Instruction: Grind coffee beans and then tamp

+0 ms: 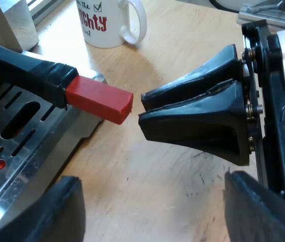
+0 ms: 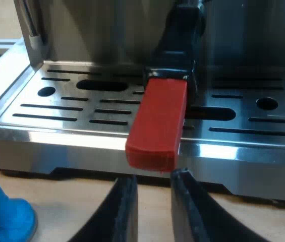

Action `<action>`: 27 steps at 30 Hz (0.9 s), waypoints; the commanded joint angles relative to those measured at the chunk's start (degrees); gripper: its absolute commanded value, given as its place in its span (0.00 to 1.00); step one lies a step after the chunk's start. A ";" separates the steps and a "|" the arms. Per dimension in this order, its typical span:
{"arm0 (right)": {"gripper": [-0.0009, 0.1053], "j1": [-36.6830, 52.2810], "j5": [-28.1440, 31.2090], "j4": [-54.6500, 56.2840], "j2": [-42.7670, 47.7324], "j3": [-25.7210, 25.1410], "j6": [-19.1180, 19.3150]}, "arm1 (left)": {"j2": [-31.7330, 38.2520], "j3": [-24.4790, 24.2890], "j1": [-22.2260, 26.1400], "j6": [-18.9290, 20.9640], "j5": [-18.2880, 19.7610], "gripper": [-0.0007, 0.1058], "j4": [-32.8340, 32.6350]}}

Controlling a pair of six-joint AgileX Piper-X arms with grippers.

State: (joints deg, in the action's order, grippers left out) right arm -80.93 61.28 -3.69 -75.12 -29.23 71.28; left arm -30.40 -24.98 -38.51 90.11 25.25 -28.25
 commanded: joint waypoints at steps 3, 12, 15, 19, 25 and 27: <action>0.20 2.72 -1.34 -0.96 0.17 -0.16 1.03 | 0.05 -0.18 -0.17 -0.14 0.67 0.58 -0.15; 0.20 5.43 -0.98 -4.21 0.17 -0.16 1.74 | 0.05 -0.18 -0.17 -0.14 0.67 0.58 -0.15; 0.20 5.43 1.15 -6.74 0.17 -0.16 5.51 | 0.05 -0.18 -0.17 -0.14 0.67 0.58 -0.15; 0.20 5.43 3.33 -8.11 0.17 -0.16 7.59 | 0.05 -0.18 -0.17 -0.14 0.67 0.58 -0.15; 0.20 5.43 3.33 -8.11 0.17 -0.16 7.59 | 0.05 -0.18 -0.17 -0.14 0.67 0.58 -0.15; 0.20 5.43 3.13 -8.11 0.17 -0.16 7.59 | 0.05 -0.18 -0.17 -0.14 0.67 0.58 -0.15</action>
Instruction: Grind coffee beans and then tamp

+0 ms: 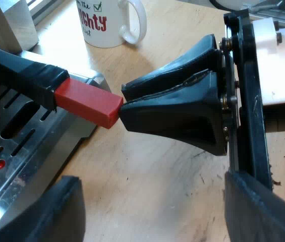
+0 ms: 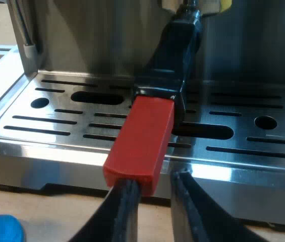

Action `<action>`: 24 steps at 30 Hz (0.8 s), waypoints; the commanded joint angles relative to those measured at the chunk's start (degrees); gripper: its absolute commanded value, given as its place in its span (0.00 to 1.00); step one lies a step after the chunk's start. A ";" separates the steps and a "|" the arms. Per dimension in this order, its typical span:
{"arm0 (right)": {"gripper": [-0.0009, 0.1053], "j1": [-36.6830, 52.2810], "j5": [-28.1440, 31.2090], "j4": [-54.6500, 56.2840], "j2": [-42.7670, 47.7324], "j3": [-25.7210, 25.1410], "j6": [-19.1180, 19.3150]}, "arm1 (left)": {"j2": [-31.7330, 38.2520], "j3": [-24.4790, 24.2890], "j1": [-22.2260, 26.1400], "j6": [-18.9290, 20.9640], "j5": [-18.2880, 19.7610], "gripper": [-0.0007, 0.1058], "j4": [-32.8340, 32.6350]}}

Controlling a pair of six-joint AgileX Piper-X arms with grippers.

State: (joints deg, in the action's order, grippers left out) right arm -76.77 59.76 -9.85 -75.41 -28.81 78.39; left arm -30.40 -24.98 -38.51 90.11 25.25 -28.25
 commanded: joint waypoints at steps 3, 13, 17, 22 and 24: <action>0.20 1.27 4.50 -1.31 0.46 -0.58 0.48 | 0.05 -0.18 -0.17 -0.14 0.67 0.58 -0.15; 0.20 1.10 2.76 4.63 0.66 -0.58 0.27 | 0.05 -0.18 -0.17 -0.14 0.67 0.58 -0.15; 0.20 1.10 2.13 6.58 1.55 -0.58 0.27 | 0.05 -0.18 -0.17 -0.14 0.67 0.58 -0.15; 0.20 1.10 -0.41 9.85 3.55 -0.58 -0.20 | 0.05 -0.18 -0.17 -0.14 0.67 0.58 -0.15; 0.20 1.10 -1.34 11.21 4.02 -0.58 -0.20 | 0.05 -0.18 -0.17 -0.14 0.67 0.58 -0.15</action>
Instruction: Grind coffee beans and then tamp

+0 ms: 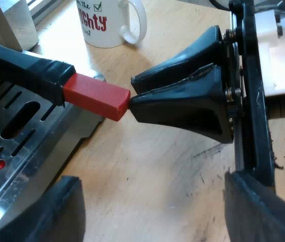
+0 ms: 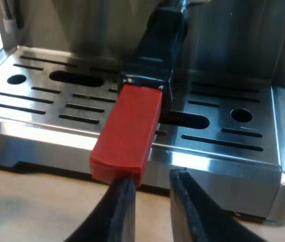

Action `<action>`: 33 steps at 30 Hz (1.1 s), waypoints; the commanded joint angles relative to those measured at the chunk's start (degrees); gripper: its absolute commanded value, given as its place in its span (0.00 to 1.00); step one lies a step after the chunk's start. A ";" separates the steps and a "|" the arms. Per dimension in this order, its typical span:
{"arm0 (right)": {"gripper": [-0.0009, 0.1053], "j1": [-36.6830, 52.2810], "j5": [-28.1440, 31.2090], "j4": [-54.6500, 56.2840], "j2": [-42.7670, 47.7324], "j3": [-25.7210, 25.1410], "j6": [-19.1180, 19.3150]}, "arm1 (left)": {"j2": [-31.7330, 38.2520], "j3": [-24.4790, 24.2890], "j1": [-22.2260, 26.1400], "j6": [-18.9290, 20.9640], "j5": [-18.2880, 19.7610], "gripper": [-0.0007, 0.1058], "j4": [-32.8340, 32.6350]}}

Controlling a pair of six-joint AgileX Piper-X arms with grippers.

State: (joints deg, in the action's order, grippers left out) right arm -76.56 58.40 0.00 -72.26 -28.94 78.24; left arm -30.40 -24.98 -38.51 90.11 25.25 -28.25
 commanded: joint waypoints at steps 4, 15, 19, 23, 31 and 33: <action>0.20 0.89 -2.27 2.90 1.90 -0.44 -0.05 | 0.05 -0.18 -0.17 -0.14 0.67 0.58 -0.15; 0.20 -7.13 -1.16 7.02 4.69 -0.44 -0.05 | 0.18 -0.18 -0.17 -0.14 -0.19 0.58 -0.15; 0.20 -10.53 1.80 8.03 6.99 -0.44 -0.05 | 0.18 -0.18 -0.17 -0.14 -0.19 0.58 -0.15; 0.24 -11.13 1.87 8.03 9.64 -0.44 -0.05 | 1.79 -0.18 -0.17 -0.14 -0.19 0.58 -1.43; 0.62 -11.13 1.76 8.03 16.15 -0.44 -0.05 | 8.86 -0.18 -0.17 -0.14 -0.19 0.58 -2.57; 0.62 -10.99 1.77 8.36 17.00 -0.91 -0.05 | 9.74 -0.18 -0.17 -0.14 -0.19 0.62 -4.03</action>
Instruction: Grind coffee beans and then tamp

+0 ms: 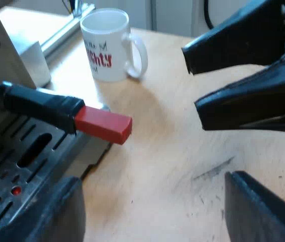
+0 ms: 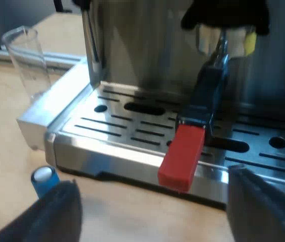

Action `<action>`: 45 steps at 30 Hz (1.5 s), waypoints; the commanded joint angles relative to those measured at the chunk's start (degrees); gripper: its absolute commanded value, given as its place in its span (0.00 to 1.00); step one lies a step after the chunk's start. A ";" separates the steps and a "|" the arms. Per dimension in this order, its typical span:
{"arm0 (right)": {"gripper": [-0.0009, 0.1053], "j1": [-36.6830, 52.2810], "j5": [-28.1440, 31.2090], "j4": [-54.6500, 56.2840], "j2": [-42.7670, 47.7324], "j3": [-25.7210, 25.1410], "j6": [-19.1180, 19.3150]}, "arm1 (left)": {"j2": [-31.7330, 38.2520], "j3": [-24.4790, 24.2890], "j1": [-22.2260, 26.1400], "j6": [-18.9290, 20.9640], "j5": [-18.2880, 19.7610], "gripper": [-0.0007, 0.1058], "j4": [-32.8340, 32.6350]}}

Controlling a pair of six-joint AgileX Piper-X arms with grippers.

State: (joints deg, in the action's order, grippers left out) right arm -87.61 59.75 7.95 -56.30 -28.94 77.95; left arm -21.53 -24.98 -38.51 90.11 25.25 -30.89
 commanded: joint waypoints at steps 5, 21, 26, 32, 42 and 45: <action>0.62 1.72 -1.38 5.71 1.54 -4.48 -0.22 | 1.16 -0.18 -0.17 -0.14 -0.82 0.67 -4.77; 0.61 20.05 -25.53 28.36 -2.00 -18.45 -6.22 | 0.97 -0.18 -0.17 -0.14 -2.76 0.67 -4.81; 0.61 22.65 -29.90 30.47 -5.70 -21.99 -7.70 | 0.97 -0.18 -0.17 -0.14 -2.76 0.67 -3.24; 0.59 26.03 -36.34 33.36 -10.64 -24.91 -9.53 | 0.97 -0.18 -0.17 -0.14 -2.76 0.67 -0.20; 0.58 26.84 -36.95 32.07 -15.03 -25.11 -9.60 | 0.97 -0.18 -0.17 -0.14 -2.76 0.67 1.13; 0.58 26.99 -36.95 29.81 -16.33 -25.11 -9.60 | 0.97 -0.18 -0.17 -0.14 -2.76 0.67 1.22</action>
State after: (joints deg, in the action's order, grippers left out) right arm -60.91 23.29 39.20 -72.25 -53.37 68.07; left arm -20.67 -24.98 -38.51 90.11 22.66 -30.64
